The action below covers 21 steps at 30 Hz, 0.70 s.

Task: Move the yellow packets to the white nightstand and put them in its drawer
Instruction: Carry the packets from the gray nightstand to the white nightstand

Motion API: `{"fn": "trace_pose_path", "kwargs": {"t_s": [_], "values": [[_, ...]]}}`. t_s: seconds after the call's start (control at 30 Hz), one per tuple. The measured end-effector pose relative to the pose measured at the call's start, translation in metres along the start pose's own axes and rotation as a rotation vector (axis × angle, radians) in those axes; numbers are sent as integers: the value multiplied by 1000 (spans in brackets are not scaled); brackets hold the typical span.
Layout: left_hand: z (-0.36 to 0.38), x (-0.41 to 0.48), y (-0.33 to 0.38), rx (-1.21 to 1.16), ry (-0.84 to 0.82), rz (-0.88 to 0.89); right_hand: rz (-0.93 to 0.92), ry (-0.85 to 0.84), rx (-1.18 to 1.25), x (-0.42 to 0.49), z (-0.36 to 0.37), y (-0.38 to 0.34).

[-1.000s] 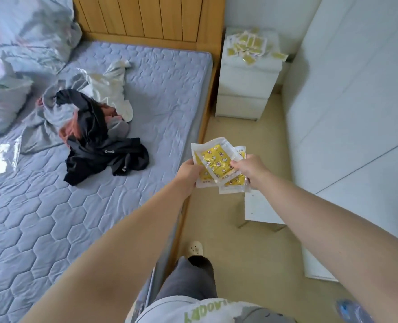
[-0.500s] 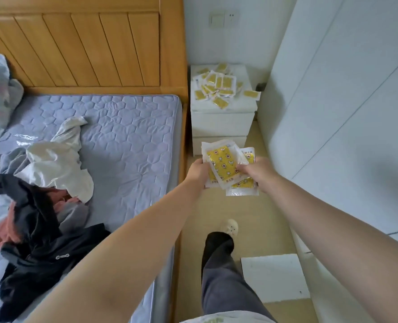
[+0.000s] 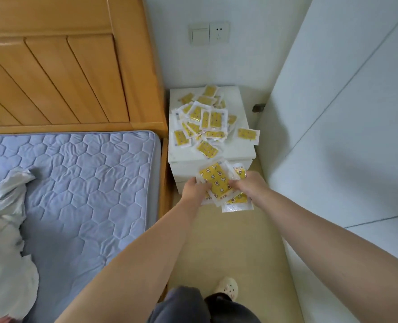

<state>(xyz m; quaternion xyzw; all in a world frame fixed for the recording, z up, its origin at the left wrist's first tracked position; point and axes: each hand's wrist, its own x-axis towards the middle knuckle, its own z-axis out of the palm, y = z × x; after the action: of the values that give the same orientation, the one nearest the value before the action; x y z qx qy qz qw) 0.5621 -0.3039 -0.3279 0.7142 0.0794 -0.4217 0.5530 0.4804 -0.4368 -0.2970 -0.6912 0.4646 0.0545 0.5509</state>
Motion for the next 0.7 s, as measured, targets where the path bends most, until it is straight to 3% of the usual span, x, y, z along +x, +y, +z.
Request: {"fn": "trace_pose_path", "kwargs": {"t_s": [0.3,0.47,0.6,0.7], "values": [[20,208,80,133,41,-36,131,75,101,218,16,-36],[33,307,112,263,119,86,204,330,163,326,18,-23],[47,351,115,445,202,319,192,574,-303,383,-11,-9],[59,382,93,754,307,530,169,475,-548,411,-12,14]]}}
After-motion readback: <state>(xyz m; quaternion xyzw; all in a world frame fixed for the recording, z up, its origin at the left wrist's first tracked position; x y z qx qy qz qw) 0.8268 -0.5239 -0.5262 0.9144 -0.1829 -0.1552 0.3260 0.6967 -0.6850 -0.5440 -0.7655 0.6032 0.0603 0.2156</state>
